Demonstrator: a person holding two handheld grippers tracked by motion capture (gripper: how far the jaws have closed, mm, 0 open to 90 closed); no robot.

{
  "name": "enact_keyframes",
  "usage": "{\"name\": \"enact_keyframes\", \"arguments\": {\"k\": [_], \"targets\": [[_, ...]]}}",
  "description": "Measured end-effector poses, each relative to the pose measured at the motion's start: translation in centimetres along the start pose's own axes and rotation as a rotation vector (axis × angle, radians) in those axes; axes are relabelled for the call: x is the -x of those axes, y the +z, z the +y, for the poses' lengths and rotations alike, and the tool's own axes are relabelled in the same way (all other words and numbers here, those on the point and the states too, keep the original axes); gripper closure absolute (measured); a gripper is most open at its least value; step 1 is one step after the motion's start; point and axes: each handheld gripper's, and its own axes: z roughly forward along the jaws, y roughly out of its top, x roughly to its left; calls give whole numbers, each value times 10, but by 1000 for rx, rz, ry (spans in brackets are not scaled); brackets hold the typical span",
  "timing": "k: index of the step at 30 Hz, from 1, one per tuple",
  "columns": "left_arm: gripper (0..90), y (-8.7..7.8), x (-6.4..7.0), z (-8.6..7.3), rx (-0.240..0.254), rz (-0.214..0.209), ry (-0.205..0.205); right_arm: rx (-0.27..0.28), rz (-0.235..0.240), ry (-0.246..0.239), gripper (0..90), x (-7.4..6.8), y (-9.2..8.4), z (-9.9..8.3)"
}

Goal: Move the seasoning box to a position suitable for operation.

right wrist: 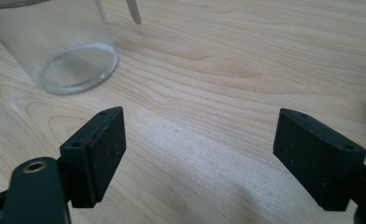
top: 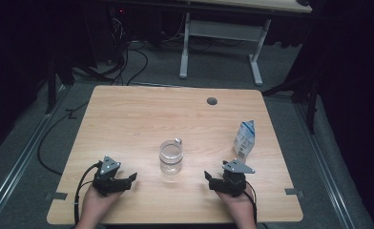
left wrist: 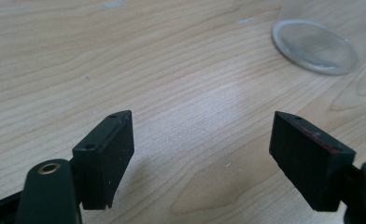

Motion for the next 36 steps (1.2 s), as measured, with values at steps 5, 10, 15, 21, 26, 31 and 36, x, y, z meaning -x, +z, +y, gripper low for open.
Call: {"name": "enact_keyframes", "arguments": {"k": [5, 10, 15, 21, 26, 31, 36], "targets": [[224, -2, -2, 1, 20, -10, -16, 10, -6, 6, 170, 2, -1, 0], [227, -2, -2, 2, 38, -18, -35, 29, -16, 1, 172, 4, -4, -3], [233, -3, 2, 1, 56, -25, -34, 38, -31, -17, 213, 7, -7, -5], [257, -1, 3, -1, 48, -41, -44, 44, -22, -14, 289, 8, -10, -5], [339, -2, 8, 1, 56, -45, -25, 44, -2, -20, 380, 7, -9, -6], [399, -1, 17, 4, 76, -30, -5, 64, 7, -68, 403, 2, -9, -8], [455, -1, 21, 9, 105, -69, -30, 46, 26, -73, 463, 2, -10, -7]]}}
